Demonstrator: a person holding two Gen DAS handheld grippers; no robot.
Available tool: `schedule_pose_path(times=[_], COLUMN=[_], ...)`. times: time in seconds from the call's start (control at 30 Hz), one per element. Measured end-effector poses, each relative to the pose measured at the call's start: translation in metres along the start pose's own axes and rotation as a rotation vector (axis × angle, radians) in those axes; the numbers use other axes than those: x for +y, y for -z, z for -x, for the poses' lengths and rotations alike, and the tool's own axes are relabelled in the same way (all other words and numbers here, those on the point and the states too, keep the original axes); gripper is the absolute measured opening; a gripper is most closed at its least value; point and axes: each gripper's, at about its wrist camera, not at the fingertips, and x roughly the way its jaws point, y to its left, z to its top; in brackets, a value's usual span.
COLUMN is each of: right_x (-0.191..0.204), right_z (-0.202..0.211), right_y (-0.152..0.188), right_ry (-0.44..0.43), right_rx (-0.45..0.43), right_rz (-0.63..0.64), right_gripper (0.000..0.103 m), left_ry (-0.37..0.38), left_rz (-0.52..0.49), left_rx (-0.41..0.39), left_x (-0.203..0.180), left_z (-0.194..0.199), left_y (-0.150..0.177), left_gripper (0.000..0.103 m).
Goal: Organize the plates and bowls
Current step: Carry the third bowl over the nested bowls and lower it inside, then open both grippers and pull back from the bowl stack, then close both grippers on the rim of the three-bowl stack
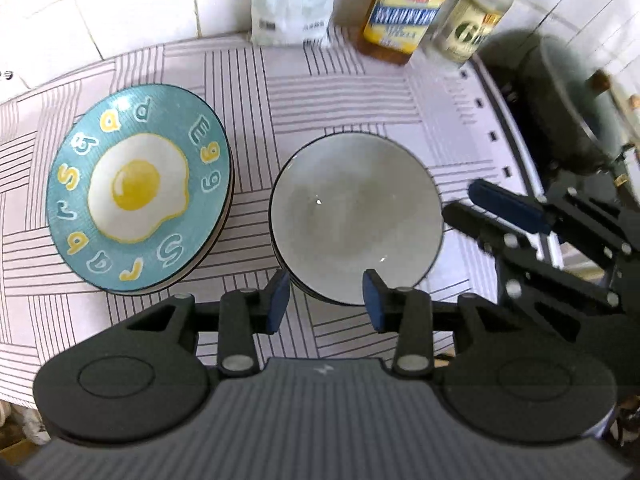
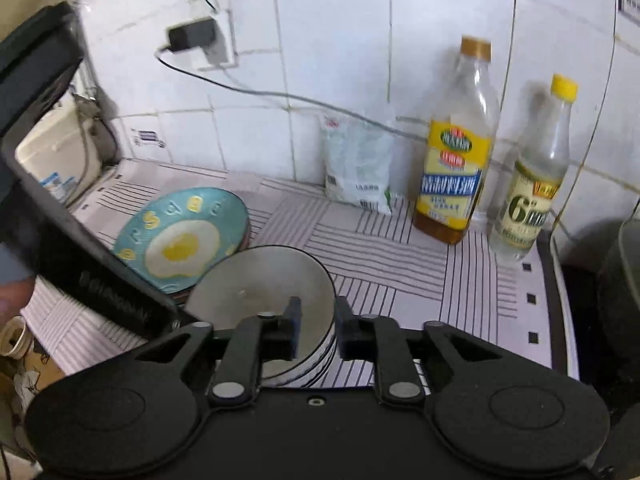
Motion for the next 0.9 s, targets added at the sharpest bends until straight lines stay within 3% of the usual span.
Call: schedule_pose_path(times=[0.3, 0.4, 0.57, 0.67, 0.77, 0.9], right_x=[0.009, 0.008, 0.011, 0.01, 0.009, 0.011], right_z=[0.049, 0.049, 0.042, 0.035, 0.019, -0.002], right_y=[0.027, 0.039, 0.054, 0.063, 0.073, 0.085], right_ry=[-0.071, -0.098, -0.099, -0.123, -0.125, -0.095], right_rx=[-0.08, -0.077, -0.064, -0.051, -0.031, -0.033], right_rz=[0.072, 0.076, 0.081, 0.073, 0.034, -0.008], right_gripper=[0.063, 0.067, 0.07, 0.07, 0.07, 0.075], left_ry=[0.03, 0.083, 0.096, 0.076, 0.012, 0.071], left_rz=[0.047, 0.108, 0.142, 0.126, 0.125, 0.164], left_rx=[-0.174, -0.203, -0.243, -0.301, -0.419, -0.43], left_x=[0.015, 0.025, 0.032, 0.035, 0.04, 0.055], left_z=[0.039, 0.044, 0.045, 0.043, 0.041, 0.021], left_y=[0.037, 0.048, 0.065, 0.072, 0.08, 0.076], left_gripper=[0.046, 0.047, 0.047, 0.048, 0.048, 0.049])
